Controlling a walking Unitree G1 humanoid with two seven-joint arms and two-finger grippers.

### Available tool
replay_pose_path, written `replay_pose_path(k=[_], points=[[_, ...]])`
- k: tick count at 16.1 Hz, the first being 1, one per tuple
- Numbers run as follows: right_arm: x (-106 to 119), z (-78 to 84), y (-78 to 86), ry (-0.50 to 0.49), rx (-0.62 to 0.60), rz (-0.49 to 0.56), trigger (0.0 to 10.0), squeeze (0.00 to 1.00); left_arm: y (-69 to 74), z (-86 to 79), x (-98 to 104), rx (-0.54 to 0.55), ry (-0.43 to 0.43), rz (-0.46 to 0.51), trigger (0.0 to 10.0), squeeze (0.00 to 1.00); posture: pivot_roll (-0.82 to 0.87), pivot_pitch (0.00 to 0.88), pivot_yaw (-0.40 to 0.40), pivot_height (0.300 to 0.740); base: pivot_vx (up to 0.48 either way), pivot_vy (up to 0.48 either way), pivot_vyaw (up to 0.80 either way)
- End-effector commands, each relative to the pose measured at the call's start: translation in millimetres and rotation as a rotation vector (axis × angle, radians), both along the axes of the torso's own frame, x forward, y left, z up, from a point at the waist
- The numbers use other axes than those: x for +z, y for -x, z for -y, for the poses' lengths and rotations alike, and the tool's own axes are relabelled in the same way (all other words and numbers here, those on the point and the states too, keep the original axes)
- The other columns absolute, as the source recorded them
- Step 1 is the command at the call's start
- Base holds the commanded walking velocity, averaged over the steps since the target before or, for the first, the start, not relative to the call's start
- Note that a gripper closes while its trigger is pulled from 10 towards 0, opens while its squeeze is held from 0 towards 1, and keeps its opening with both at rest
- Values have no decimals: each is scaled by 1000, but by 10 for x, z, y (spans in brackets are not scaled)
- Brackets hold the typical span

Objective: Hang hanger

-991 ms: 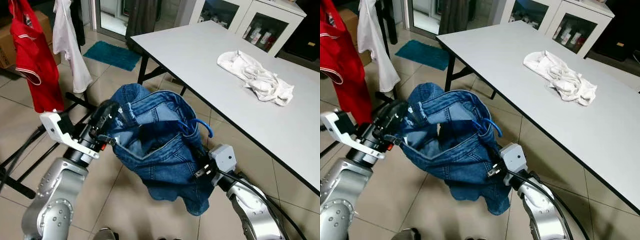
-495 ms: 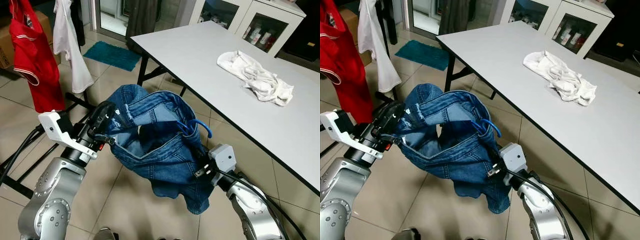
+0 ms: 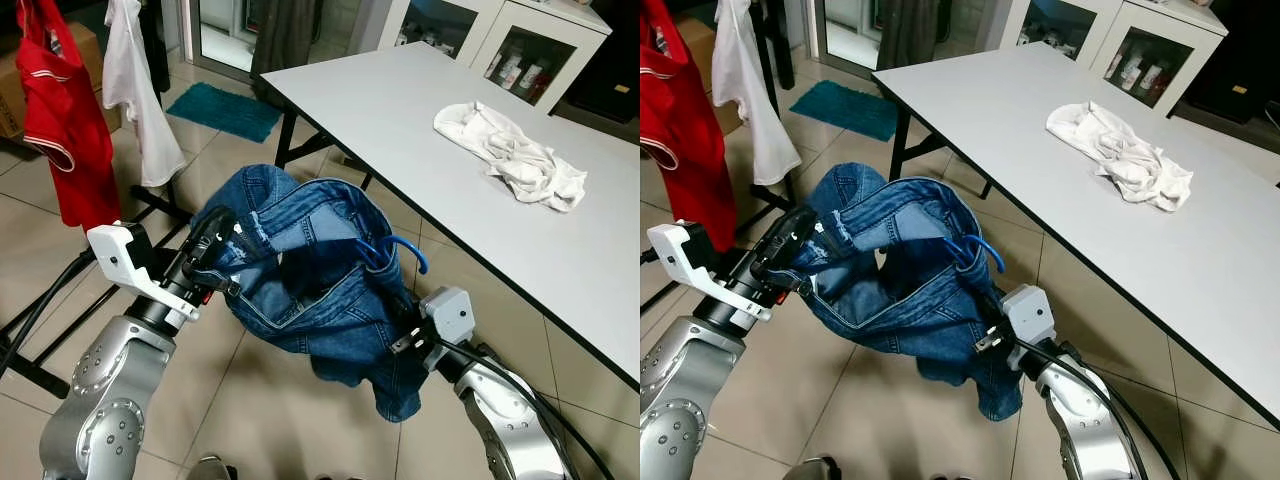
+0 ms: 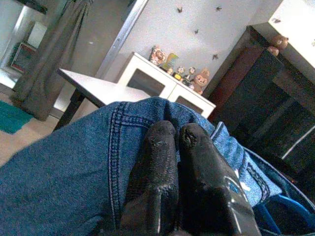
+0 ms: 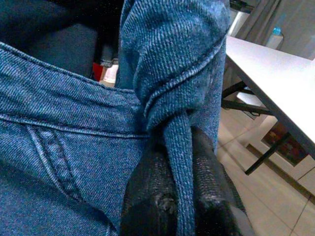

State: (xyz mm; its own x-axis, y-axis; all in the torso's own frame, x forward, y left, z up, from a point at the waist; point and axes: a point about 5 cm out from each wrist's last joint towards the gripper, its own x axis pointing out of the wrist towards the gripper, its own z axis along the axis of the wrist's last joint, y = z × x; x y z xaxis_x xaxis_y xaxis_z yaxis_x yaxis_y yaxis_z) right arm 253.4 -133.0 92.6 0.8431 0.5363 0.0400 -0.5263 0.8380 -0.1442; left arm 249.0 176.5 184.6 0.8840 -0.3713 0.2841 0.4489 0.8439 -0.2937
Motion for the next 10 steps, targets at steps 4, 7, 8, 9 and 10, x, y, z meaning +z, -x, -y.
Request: replay_pose_path(k=[4,7,8,9,10], points=[[68,108,-5,-4,-30,20,0,0,45,89,-50,-104,-518,100,0,0,124,151,-193,740,0,0,0],[74,114,-17,-2,-24,19,0,0,29,-13,24,-206,-736,139,10000,0,126,151,-194,740,0,0,0],[73,111,-17,-2,-24,20,0,0,36,-15,101,-219,-557,114,10000,0,125,150,-193,740,0,0,0],[74,109,-17,-2,-23,20,0,0,46,-11,150,-238,-435,102,10000,0,125,149,-193,740,0,0,0],[74,108,-15,-3,-23,20,0,0,61,-8,205,-262,-312,100,10000,1000,123,149,-192,740,0,0,0]])
